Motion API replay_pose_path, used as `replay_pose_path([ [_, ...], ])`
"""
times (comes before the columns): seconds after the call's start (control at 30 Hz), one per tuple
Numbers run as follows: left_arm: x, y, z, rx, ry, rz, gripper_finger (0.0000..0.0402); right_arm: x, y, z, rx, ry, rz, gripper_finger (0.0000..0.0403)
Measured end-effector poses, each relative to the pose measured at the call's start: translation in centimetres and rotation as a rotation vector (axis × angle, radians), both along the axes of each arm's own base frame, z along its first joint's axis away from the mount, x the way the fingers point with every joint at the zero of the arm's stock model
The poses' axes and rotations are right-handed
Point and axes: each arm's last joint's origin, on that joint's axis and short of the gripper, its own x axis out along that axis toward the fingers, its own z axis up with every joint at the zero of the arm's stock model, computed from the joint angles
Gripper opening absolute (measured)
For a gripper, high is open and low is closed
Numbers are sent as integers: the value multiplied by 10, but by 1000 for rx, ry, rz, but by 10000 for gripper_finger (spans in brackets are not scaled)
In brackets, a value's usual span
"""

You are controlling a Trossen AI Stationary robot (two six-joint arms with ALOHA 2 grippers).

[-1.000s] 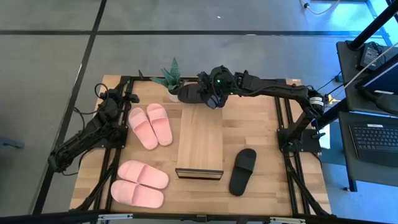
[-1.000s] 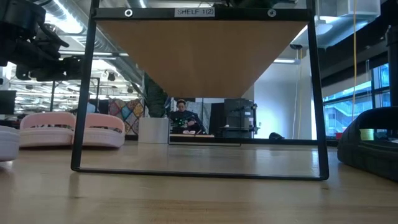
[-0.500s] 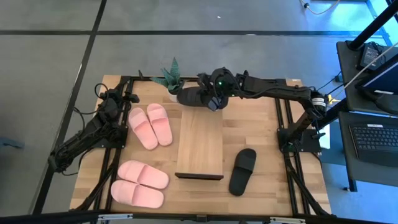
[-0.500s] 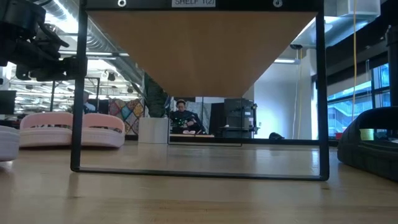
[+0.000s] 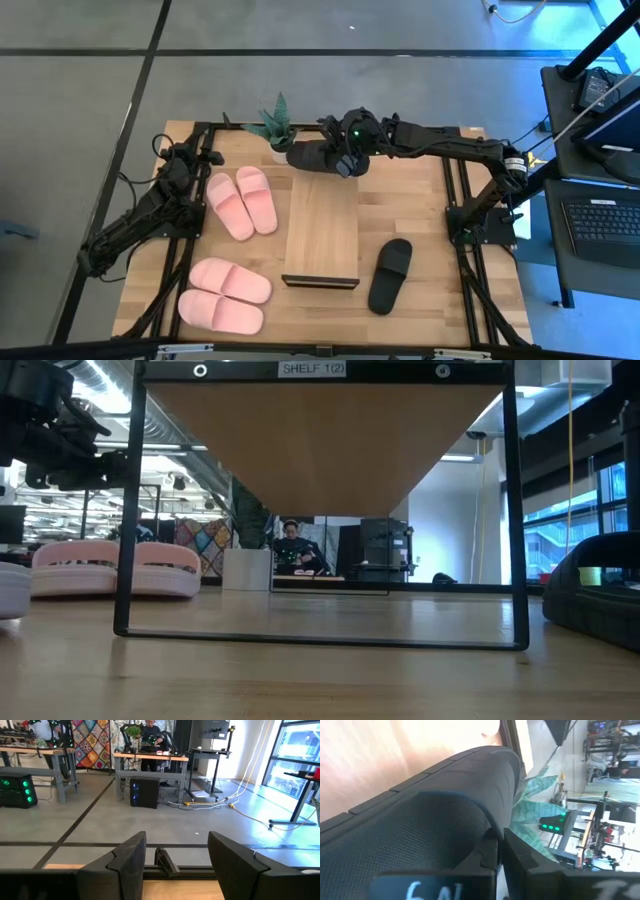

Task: Pick and place slides into the shelf
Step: Put the black slide on the shelf

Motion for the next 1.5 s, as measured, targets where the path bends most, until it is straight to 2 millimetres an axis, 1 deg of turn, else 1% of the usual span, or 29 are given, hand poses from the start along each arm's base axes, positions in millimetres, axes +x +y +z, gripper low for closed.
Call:
replay_pose_path([
  [0.17,0,0,0,0,0,0,205,-1,-4,0,21,-6,-18,13],
  [0.3,0,0,0,0,0,0,205,-1,-11,-4,98,-15,-5,13],
  [0.4,0,0,0,0,0,0,205,0,-16,-8,93,-2,-7,13],
  [0.73,0,0,0,-1,1,0,205,8,-24,-23,60,38,17,13],
  [0.8,0,0,0,-1,2,0,205,9,-25,-25,63,45,16,20],
  [0.93,0,0,0,-1,2,0,205,10,-25,-26,71,46,10,49],
  [1.03,0,0,0,-1,2,0,205,9,-25,-26,76,47,6,63],
  [1.4,0,0,0,-2,2,0,205,9,-25,-27,87,52,-2,71],
  [1.5,0,0,0,-2,2,0,205,9,-25,-27,87,52,-2,78],
])
